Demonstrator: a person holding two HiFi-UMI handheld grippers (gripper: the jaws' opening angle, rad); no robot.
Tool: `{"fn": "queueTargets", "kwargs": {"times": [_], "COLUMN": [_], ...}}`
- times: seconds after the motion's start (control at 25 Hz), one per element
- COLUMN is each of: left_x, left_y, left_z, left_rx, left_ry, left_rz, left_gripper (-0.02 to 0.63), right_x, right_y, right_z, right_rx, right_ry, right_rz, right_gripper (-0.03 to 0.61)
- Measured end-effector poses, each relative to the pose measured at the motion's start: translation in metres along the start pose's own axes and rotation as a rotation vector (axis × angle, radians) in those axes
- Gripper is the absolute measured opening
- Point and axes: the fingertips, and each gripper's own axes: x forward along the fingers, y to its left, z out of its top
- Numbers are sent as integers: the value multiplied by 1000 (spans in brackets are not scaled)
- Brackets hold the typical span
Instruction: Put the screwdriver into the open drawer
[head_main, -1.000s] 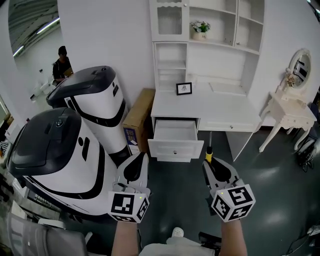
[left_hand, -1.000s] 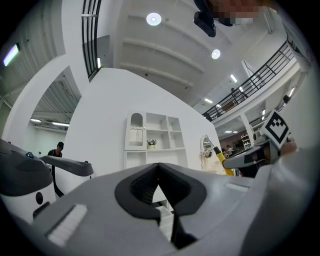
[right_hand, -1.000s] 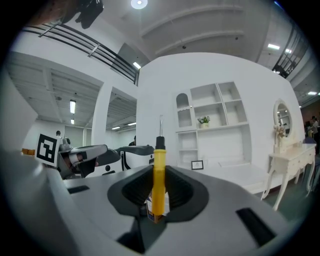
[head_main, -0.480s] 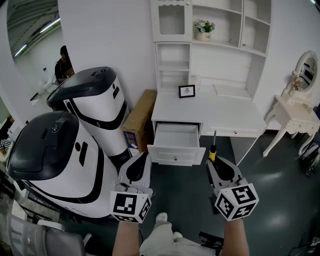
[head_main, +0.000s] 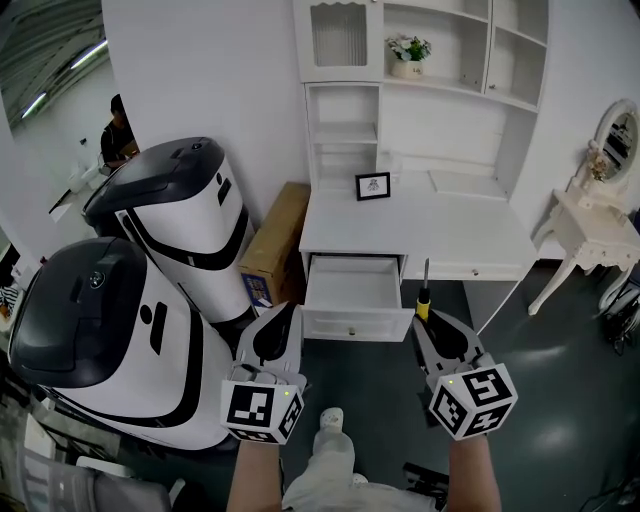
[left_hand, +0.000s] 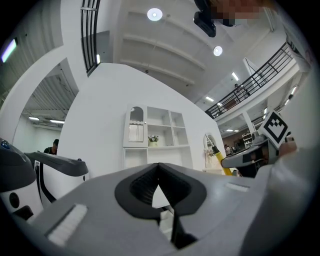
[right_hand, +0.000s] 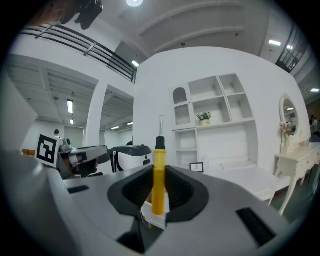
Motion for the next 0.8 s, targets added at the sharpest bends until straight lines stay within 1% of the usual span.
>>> {"fn": "queueTargets", "kwargs": {"times": [0.24, 0.6, 0.8], "left_x": [46, 111, 148], "left_y": [25, 80, 109], "left_z": [-13, -33, -40], "left_rx": [-12, -61, -65], "left_ry": [3, 10, 18], "left_rz": [-4, 13, 2], "left_gripper": [9, 9, 9], "right_x": [47, 124, 169], "right_y": [-21, -45, -56], "right_z": [1, 7, 11], "right_rx": [3, -3, 6], "right_ry": [12, 44, 53], "right_rz": [-11, -20, -33], "right_gripper": [78, 78, 78]}}
